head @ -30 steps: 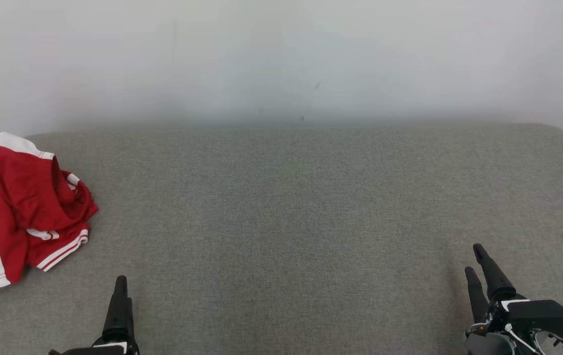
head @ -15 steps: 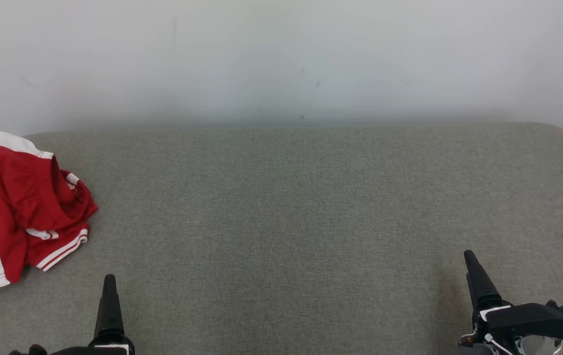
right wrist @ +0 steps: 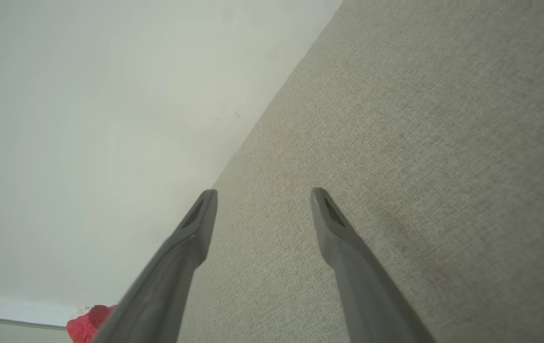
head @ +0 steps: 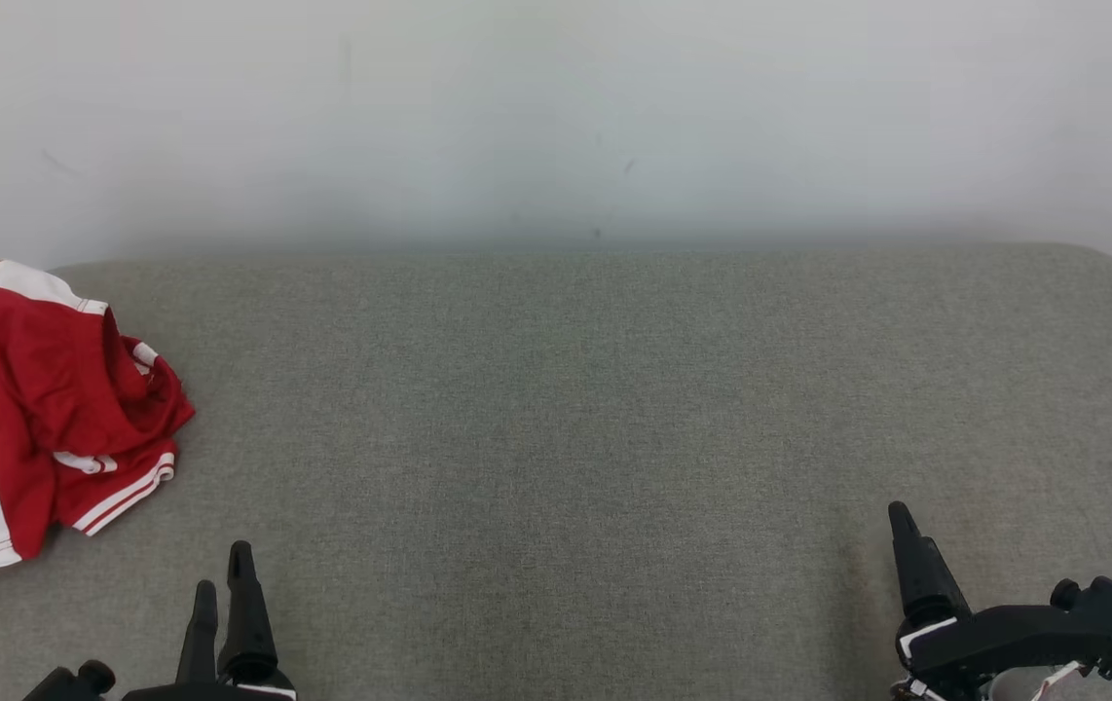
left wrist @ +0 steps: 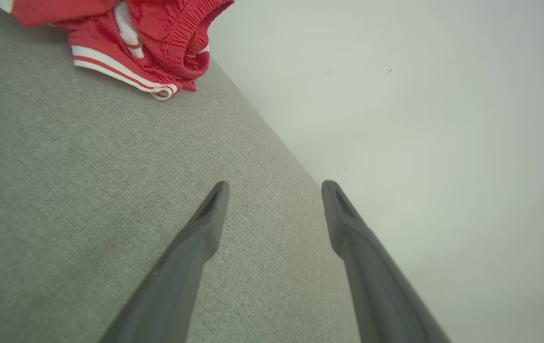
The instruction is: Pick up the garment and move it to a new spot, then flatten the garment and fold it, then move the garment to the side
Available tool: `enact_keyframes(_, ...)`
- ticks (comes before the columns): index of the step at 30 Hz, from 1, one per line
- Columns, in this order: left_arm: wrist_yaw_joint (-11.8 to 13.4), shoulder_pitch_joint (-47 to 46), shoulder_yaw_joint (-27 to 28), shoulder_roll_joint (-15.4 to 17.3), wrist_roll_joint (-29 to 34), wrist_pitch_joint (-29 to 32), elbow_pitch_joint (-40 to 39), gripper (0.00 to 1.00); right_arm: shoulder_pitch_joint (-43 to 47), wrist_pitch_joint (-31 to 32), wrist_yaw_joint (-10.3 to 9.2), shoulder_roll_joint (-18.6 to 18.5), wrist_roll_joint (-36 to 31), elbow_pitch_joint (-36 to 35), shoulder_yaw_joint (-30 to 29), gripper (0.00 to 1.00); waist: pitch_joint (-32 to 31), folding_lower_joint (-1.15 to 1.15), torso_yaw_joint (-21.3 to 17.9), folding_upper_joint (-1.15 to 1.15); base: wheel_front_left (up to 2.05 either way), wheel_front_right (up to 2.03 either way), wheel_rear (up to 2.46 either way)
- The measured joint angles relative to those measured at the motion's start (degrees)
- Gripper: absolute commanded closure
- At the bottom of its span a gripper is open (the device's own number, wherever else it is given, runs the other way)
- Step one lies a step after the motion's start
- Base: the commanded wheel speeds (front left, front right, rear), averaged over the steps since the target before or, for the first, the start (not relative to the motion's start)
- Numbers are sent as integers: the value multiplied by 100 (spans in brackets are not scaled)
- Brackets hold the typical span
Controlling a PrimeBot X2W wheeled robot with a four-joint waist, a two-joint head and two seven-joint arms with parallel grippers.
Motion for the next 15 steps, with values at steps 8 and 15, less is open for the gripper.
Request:
enact_keyframes(8,44,58,-80,2,800,-77,-44,0,87,-220,0,-2,-759,-100,177,0,-18,0,3,0,0,0,0)
enact_keyframes(15,40,113,-66,3,1444,-147,-62,0,193,-410,0,-3,-1385,-162,299,0,-38,0,0,0,0,0,0)
